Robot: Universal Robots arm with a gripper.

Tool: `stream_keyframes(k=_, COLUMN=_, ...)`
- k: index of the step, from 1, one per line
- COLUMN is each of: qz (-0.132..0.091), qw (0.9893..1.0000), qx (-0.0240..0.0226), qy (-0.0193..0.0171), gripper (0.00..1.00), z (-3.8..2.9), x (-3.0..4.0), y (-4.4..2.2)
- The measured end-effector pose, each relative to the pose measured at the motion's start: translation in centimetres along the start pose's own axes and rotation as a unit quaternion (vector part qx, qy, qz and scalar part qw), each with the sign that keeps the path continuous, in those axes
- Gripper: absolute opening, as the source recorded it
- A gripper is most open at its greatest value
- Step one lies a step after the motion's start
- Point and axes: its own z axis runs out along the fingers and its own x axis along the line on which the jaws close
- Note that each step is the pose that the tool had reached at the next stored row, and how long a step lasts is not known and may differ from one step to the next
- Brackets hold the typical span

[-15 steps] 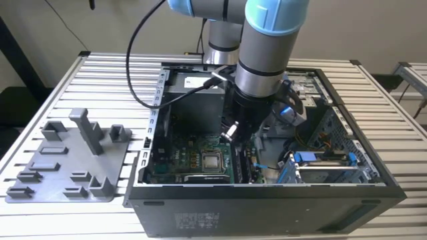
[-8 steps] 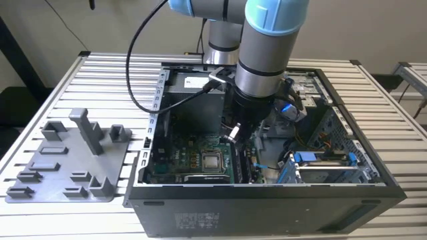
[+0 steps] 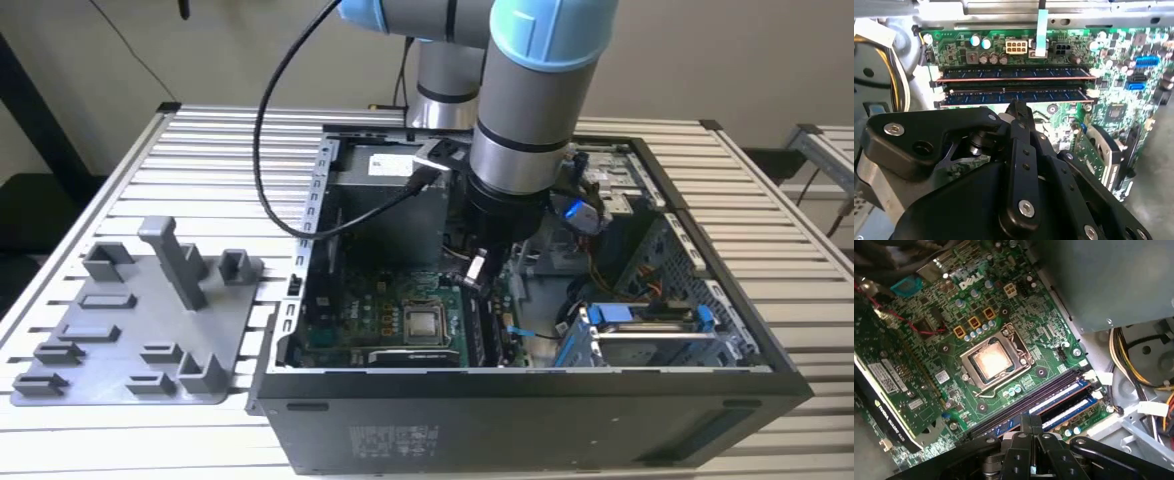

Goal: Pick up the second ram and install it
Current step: 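Press down the second ram until it locks into place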

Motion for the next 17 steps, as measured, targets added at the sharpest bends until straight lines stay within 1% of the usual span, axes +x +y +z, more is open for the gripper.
stream_keyframes(k=2, qz=-0.019, qw=0.9998, qx=0.0001, qy=0.0000, gripper=0.11, z=0.00, x=0.00, y=0.00)
stream_keyframes(k=4, qz=-0.037, qw=0.9993, qx=0.0001, qy=-0.0001, gripper=0.11, z=0.00, x=0.00, y=0.00)
stream_keyframes(k=6, qz=-0.055, qw=0.9985, qx=0.0001, qy=-0.0001, gripper=0.11, z=0.00, x=0.00, y=0.00)
stream_keyframes(k=9, qz=-0.081, qw=0.9967, qx=0.0002, qy=-0.0002, gripper=0.11, z=0.00, x=0.00, y=0.00)
stream_keyframes(k=10, qz=-0.090, qw=0.9960, qx=0.0002, qy=-0.0002, gripper=0.11, z=0.00, x=0.00, y=0.00)
stream_keyframes(k=12, qz=-0.107, qw=0.9942, qx=0.0003, qy=-0.0002, gripper=0.11, z=0.00, x=0.00, y=0.00)
stream_keyframes(k=13, qz=-0.116, qw=0.9932, qx=0.0003, qy=-0.0002, gripper=0.11, z=-0.01, x=0.00, y=0.00)
stream_keyframes(k=16, qz=-0.143, qw=0.9897, qx=0.0004, qy=-0.0002, gripper=0.11, z=-0.01, x=0.00, y=0.00)
stream_keyframes(k=17, qz=-0.147, qw=0.9891, qx=0.0004, qy=-0.0002, gripper=0.11, z=0.00, x=0.00, y=0.00)
